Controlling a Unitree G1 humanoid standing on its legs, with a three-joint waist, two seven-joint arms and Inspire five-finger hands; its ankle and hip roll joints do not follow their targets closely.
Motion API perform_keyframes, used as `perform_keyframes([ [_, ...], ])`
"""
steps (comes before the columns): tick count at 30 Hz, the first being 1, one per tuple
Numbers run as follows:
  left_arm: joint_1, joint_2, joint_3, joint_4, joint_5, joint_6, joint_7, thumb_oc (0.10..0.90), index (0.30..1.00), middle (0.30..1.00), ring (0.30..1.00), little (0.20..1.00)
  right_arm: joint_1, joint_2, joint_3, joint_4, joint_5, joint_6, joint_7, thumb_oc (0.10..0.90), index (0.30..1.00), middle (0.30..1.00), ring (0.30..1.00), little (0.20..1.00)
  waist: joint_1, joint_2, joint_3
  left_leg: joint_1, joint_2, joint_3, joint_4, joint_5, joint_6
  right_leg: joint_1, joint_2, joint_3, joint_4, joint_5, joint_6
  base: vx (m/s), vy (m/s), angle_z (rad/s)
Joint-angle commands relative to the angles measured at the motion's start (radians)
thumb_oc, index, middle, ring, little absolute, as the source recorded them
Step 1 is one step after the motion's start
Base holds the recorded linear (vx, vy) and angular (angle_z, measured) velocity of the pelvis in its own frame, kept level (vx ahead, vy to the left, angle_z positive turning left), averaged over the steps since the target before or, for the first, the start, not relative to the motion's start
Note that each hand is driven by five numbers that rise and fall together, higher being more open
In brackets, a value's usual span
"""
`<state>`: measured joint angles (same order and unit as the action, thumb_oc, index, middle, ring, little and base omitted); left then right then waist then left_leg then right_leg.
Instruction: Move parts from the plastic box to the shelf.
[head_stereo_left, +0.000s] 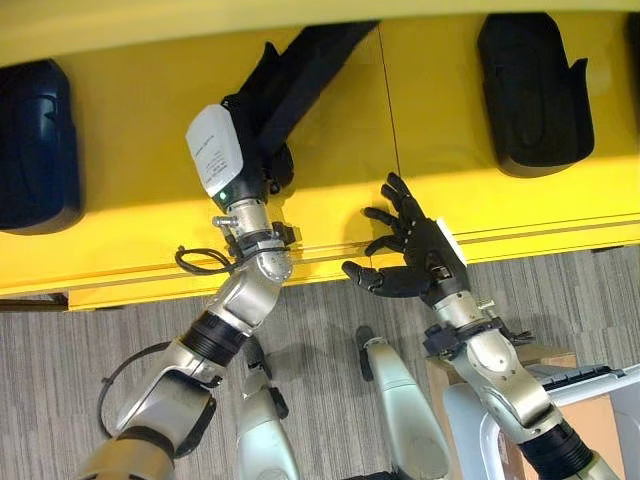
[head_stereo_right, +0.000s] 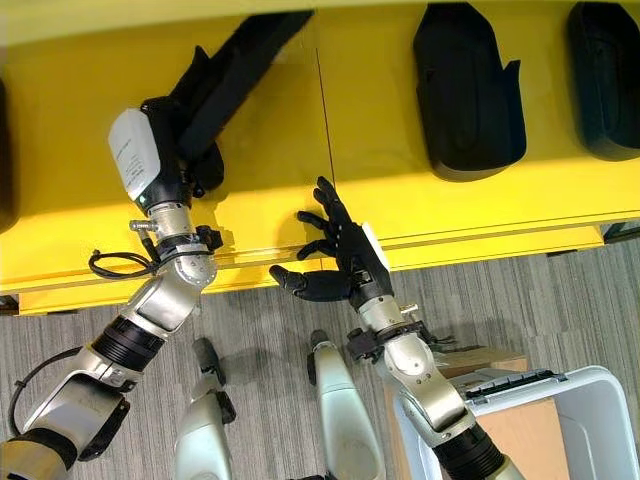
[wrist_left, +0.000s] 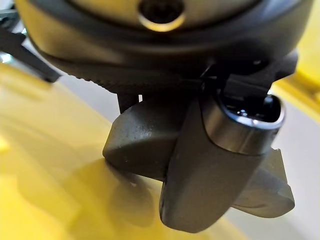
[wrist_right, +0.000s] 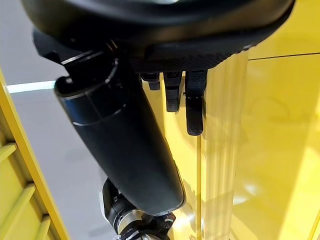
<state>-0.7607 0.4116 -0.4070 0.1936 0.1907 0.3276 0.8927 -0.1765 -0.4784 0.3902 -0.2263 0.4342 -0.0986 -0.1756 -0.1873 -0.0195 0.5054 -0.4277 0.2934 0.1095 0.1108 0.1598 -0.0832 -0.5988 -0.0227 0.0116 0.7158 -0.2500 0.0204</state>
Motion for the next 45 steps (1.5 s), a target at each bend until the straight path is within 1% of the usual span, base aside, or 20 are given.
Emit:
perform_keyframes([
  [1, 0.001, 0.016, 0.063, 0.004, -0.126, -0.053, 0.048, 0.400, 0.300, 0.300, 0.300, 0.300, -0.007, 0.041, 0.010, 0.103, 0.022, 0.093, -0.046, 0.900, 1.000, 1.000, 1.000, 1.000, 0.016, -0.068, 0.015, -0.017, -0.014, 0.020, 0.063, -0.058, -0.031, 0.040, -0.017, -0.093, -0.095, 0.023, 0.010, -0.04, -0.040, 0.04],
  [2, 0.013, -0.004, 0.078, -0.004, -0.153, -0.082, 0.064, 0.400, 0.300, 0.300, 0.300, 0.300, -0.015, 0.046, 0.010, 0.106, 0.022, 0.088, -0.046, 0.900, 1.000, 1.000, 1.000, 1.000, 0.020, -0.071, 0.015, -0.026, -0.012, 0.020, 0.059, -0.054, -0.033, 0.033, -0.018, -0.097, -0.105, 0.028, 0.010, -0.05, -0.035, 0.04],
  [4, 0.027, -0.031, 0.096, -0.019, -0.210, -0.114, 0.059, 0.400, 0.300, 0.300, 0.300, 0.300, -0.021, 0.052, 0.012, 0.103, 0.018, 0.087, -0.047, 0.900, 1.000, 1.000, 1.000, 1.000, 0.023, -0.072, 0.015, -0.032, -0.012, 0.022, 0.054, -0.050, -0.034, 0.028, -0.018, -0.099, -0.108, 0.029, 0.009, -0.02, -0.010, 0.02],
  [7, 0.043, -0.050, 0.108, -0.034, -0.228, -0.133, 0.061, 0.400, 0.300, 0.300, 0.300, 0.300, -0.023, 0.054, 0.014, 0.098, 0.017, 0.088, -0.053, 0.900, 1.000, 1.000, 1.000, 1.000, 0.025, -0.074, 0.015, -0.037, -0.014, 0.020, 0.055, -0.049, -0.034, 0.025, -0.016, -0.100, -0.104, 0.028, 0.008, 0.00, 0.000, 0.00],
  [9, 0.054, -0.069, 0.118, -0.051, -0.289, -0.145, 0.025, 0.400, 0.300, 0.300, 0.300, 0.300, -0.028, 0.058, 0.019, 0.099, 0.020, 0.090, -0.059, 0.900, 1.000, 1.000, 1.000, 1.000, 0.029, -0.076, 0.015, -0.040, -0.015, 0.020, 0.058, -0.048, -0.034, 0.027, -0.014, -0.102, -0.103, 0.027, 0.006, 0.00, -0.018, 0.00],
  [11, 0.056, -0.079, 0.118, -0.053, -0.314, -0.157, 0.017, 0.400, 0.300, 0.300, 0.300, 0.300, -0.032, 0.060, 0.019, 0.105, 0.023, 0.089, -0.060, 0.900, 1.000, 1.000, 1.000, 1.000, 0.030, -0.076, 0.015, -0.039, -0.016, 0.020, 0.057, -0.048, -0.035, 0.029, -0.015, -0.104, -0.108, 0.029, 0.005, 0.00, 0.000, 0.00],
  [14, 0.064, -0.096, 0.126, -0.068, -0.363, -0.155, 0.001, 0.400, 0.300, 0.300, 0.300, 0.300, -0.034, 0.059, 0.020, 0.112, 0.022, 0.084, -0.059, 0.900, 1.000, 1.000, 1.000, 1.000, 0.032, -0.070, 0.015, -0.037, -0.019, 0.021, 0.056, -0.047, -0.035, 0.032, -0.019, -0.107, -0.114, 0.030, 0.006, 0.00, 0.000, 0.00],
  [18, 0.108, -0.106, 0.135, -0.081, -0.422, -0.161, -0.004, 0.400, 0.300, 0.300, 0.300, 0.300, -0.041, 0.063, 0.019, 0.120, 0.020, 0.089, -0.057, 0.900, 1.000, 1.000, 1.000, 1.000, 0.039, -0.054, 0.015, -0.016, -0.027, 0.024, 0.047, -0.048, -0.032, 0.047, -0.029, -0.110, -0.119, 0.029, 0.006, 0.00, 0.000, 0.00],
  [22, 0.151, -0.098, 0.145, -0.115, -0.449, -0.170, -0.043, 0.400, 0.300, 0.300, 0.300, 0.300, -0.035, 0.065, 0.019, 0.125, 0.016, 0.084, -0.060, 0.900, 1.000, 1.000, 1.000, 1.000, 0.048, -0.042, 0.015, 0.008, -0.036, 0.020, 0.048, -0.054, -0.028, 0.072, -0.036, -0.115, -0.116, 0.021, 0.003, 0.04, -0.037, 0.03],
  [23, 0.178, -0.094, 0.153, -0.139, -0.486, -0.175, -0.079, 0.400, 0.300, 0.300, 0.300, 0.300, -0.034, 0.068, 0.018, 0.138, 0.018, 0.083, -0.060, 0.900, 1.000, 1.000, 1.000, 1.000, 0.055, -0.033, 0.015, 0.024, -0.042, 0.016, 0.046, -0.056, -0.026, 0.088, -0.041, -0.118, -0.116, 0.018, 0.002, 0.06, -0.036, 0.13],
  [25, 0.208, -0.090, 0.157, -0.166, -0.527, -0.186, -0.107, 0.400, 0.300, 0.300, 0.300, 0.300, -0.032, 0.070, 0.015, 0.149, 0.017, 0.076, -0.057, 0.900, 1.000, 1.000, 1.000, 1.000, 0.061, -0.024, 0.015, 0.038, -0.047, 0.013, 0.041, -0.057, -0.024, 0.102, -0.048, -0.122, -0.119, 0.017, 0.001, 0.05, -0.035, 0.11],
  [27, 0.242, -0.084, 0.165, -0.190, -0.540, -0.207, -0.129, 0.400, 0.300, 0.300, 0.300, 0.300, -0.032, 0.071, 0.018, 0.160, 0.015, 0.072, -0.063, 0.900, 1.000, 1.000, 1.000, 1.000, 0.068, -0.013, 0.015, 0.057, -0.053, 0.010, 0.033, -0.054, -0.023, 0.119, -0.056, -0.127, -0.121, 0.014, 0.000, 0.05, -0.012, 0.09],
  [28, 0.267, -0.076, 0.178, -0.210, -0.569, -0.224, -0.141, 0.400, 0.300, 0.300, 0.300, 0.300, -0.031, 0.074, 0.017, 0.166, 0.011, 0.074, -0.065, 0.900, 1.000, 1.000, 1.000, 1.000, 0.072, -0.003, 0.015, 0.070, -0.056, 0.009, 0.028, -0.049, -0.023, 0.130, -0.061, -0.129, -0.120, 0.010, -0.001, 0.07, 0.024, 0.04],
  [31, 0.308, -0.061, 0.202, -0.245, -0.614, -0.243, -0.186, 0.400, 0.300, 0.300, 0.300, 0.300, -0.030, 0.075, 0.017, 0.177, 0.010, 0.076, -0.072, 0.900, 1.000, 1.000, 1.000, 1.000, 0.080, 0.017, 0.015, 0.084, -0.058, 0.007, 0.018, -0.037, -0.023, 0.141, -0.065, -0.131, -0.123, 0.010, -0.006, 0.05, 0.028, 0.02],
  [32, 0.321, -0.058, 0.204, -0.253, -0.616, -0.248, -0.192, 0.400, 0.300, 0.300, 0.300, 0.300, -0.027, 0.074, 0.018, 0.177, 0.008, 0.075, -0.074, 0.900, 1.000, 1.000, 1.000, 1.000, 0.079, 0.018, 0.015, 0.090, -0.063, 0.006, 0.018, -0.039, -0.022, 0.145, -0.071, -0.131, -0.119, 0.003, -0.005, 0.05, 0.040, 0.05],
  [33, 0.359, -0.052, 0.214, -0.285, -0.646, -0.270, -0.219, 0.400, 0.300, 0.300, 0.300, 0.300, -0.012, 0.065, 0.017, 0.177, 0.004, 0.067, -0.075, 0.900, 1.000, 1.000, 1.000, 1.000, 0.083, 0.029, 0.015, 0.102, -0.067, 0.004, 0.015, -0.035, -0.022, 0.155, -0.077, -0.134, -0.117, -0.002, -0.007, 0.04, 0.035, 0.06],
  [34, 0.362, -0.052, 0.216, -0.289, -0.643, -0.273, -0.220, 0.400, 0.300, 0.300, 0.300, 0.300, -0.011, 0.064, 0.016, 0.177, 0.004, 0.066, -0.075, 0.900, 1.000, 1.000, 1.000, 1.000, 0.085, 0.033, 0.015, 0.101, -0.064, 0.004, 0.014, -0.030, -0.022, 0.154, -0.074, -0.134, -0.122, 0.004, -0.008, 0.06, 0.050, 0.08],
  [35, 0.385, -0.049, 0.226, -0.315, -0.631, -0.286, -0.224, 0.400, 0.300, 0.300, 0.300, 0.300, -0.002, 0.060, 0.016, 0.178, -0.001, 0.063, -0.077, 0.900, 1.000, 1.000, 1.000, 1.000, 0.086, 0.038, 0.015, 0.110, -0.069, 0.003, 0.013, -0.028, -0.022, 0.163, -0.080, -0.135, -0.118, -0.005, -0.008, 0.04, 0.038, 0.10],
  [41, 0.435, -0.042, 0.254, -0.371, -0.656, -0.305, -0.247, 0.400, 0.300, 0.300, 0.300, 0.300, 0.026, 0.042, 0.020, 0.185, -0.010, 0.046, -0.072, 0.900, 1.000, 1.000, 1.000, 1.000, 0.091, 0.054, 0.010, 0.129, -0.072, 0.001, 0.008, -0.022, -0.021, 0.179, -0.092, -0.139, -0.113, -0.014, -0.008, 0.04, 0.035, 0.04],
  [45, 0.428, -0.038, 0.261, -0.355, -0.674, -0.287, -0.224, 0.400, 0.300, 0.300, 0.300, 0.300, 0.026, 0.042, 0.025, 0.196, -0.009, 0.045, -0.061, 0.900, 1.000, 1.000, 1.000, 1.000, 0.089, 0.055, 0.006, 0.126, -0.073, 0.001, 0.014, -0.025, -0.022, 0.177, -0.092, -0.137, -0.106, -0.017, -0.008, 0.01, -0.009, 0.00],
])
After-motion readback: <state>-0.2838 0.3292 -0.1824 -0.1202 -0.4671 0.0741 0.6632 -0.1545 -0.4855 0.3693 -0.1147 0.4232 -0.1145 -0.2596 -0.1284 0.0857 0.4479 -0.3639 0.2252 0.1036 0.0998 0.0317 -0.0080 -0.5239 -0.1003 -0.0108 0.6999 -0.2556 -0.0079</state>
